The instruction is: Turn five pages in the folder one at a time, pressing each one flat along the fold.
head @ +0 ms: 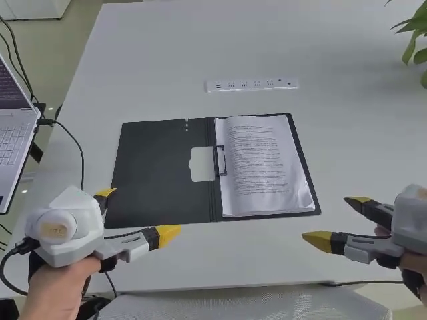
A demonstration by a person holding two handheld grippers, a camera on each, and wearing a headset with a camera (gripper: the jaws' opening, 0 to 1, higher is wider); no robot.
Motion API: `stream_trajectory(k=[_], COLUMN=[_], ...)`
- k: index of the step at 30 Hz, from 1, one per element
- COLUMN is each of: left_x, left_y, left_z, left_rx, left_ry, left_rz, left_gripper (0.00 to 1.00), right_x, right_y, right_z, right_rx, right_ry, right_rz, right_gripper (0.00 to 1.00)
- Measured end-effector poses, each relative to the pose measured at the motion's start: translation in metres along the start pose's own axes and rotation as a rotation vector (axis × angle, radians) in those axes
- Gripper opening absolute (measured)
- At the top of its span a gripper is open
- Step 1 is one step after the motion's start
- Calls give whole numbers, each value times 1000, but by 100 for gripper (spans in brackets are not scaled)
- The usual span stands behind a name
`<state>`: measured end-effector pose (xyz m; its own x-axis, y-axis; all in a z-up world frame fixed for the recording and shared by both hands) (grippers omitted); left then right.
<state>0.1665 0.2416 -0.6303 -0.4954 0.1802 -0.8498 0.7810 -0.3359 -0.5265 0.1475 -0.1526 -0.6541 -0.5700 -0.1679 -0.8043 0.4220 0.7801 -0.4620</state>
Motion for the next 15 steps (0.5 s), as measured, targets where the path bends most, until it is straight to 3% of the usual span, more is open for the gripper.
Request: stream_trajectory(k=[15], left_x=[-3], left_y=[3], left_z=[1], left_rx=[8], left_ry=[6], left_rz=[-2], left_gripper=[92], right_x=[0], right_y=[0], right_z=[-1], right_rx=[3], right_ry=[8], right_rz=[2], right_gripper=[85])
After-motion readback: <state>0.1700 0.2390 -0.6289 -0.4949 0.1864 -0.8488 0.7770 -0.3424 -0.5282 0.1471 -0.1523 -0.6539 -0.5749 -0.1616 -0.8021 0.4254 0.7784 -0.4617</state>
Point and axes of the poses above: the centre of the closed fingertips' face, and the gripper's own axes: y roughly forward along the fingers, z roughly to its right, x roughly out of its underside, the point moved 8 cm from there along -y, roughly backward along the fingers, and after that the axes turned 14 degrees about -x, right-handed, at the moved point
